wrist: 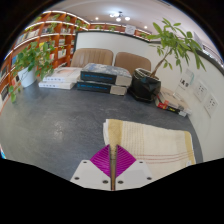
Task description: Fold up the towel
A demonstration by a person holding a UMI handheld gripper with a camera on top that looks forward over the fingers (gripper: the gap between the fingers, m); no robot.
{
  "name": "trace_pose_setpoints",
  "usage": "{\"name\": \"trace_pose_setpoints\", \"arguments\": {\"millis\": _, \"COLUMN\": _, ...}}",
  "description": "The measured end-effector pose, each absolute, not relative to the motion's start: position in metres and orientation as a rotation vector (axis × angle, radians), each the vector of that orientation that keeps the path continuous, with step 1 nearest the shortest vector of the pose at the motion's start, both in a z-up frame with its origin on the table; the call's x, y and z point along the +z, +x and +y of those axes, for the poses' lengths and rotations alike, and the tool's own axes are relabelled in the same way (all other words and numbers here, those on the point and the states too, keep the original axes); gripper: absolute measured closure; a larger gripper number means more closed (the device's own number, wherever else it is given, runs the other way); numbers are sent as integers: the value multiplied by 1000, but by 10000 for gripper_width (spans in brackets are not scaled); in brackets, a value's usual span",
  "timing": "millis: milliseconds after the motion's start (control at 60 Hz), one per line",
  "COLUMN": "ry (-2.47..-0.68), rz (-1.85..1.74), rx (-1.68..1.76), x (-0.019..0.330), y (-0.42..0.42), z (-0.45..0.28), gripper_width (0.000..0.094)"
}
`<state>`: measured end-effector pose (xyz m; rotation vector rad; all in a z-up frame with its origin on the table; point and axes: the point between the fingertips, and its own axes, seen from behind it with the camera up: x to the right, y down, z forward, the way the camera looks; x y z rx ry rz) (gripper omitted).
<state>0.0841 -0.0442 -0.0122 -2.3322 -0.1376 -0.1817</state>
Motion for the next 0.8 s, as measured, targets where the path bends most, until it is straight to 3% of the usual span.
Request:
{"name": "trace_pose_setpoints", "arguments": {"millis": 117, "ry": -2386, "rz": -230, "rx": -177, "x": -12, "y": 81, "z": -46, "gripper_width": 906}}
{"name": "trace_pose_setpoints", "arguments": {"millis": 183, "ry": -2357, "rz": -238, "rx": -118, "x": 4, "y": 80, "z": -43, "gripper_width": 906}}
{"name": "trace_pose_setpoints", "arguments": {"millis": 417, "ry": -2149, "rz": -162, "rx": -90, "x": 135, "y": 159, "z": -39, "gripper_width": 906}}
{"name": "trace_pose_setpoints", "arguments": {"millis": 533, "ry": -2104, "rz": -65, "rx": -110, "x": 163, "y": 239, "z": -44, "gripper_width": 905}}
{"name": "trace_pose_setpoints", "arguments": {"millis": 633, "ry": -2144, "rz": 14, "rx": -128, "x": 135, "y": 313, "z": -51, "gripper_width": 870}}
{"name": "trace_pose_setpoints", "arguments": {"millis": 733, "ry": -2221, "rz": 86, "rx": -151, "x": 76, "y": 370, "z": -67, "gripper_width": 542}}
{"name": "trace_pose_setpoints", "arguments": {"millis": 800, "ry": -2279, "rz": 86, "rx": -140, "x": 42, "y": 386, "z": -77, "gripper_width": 452}}
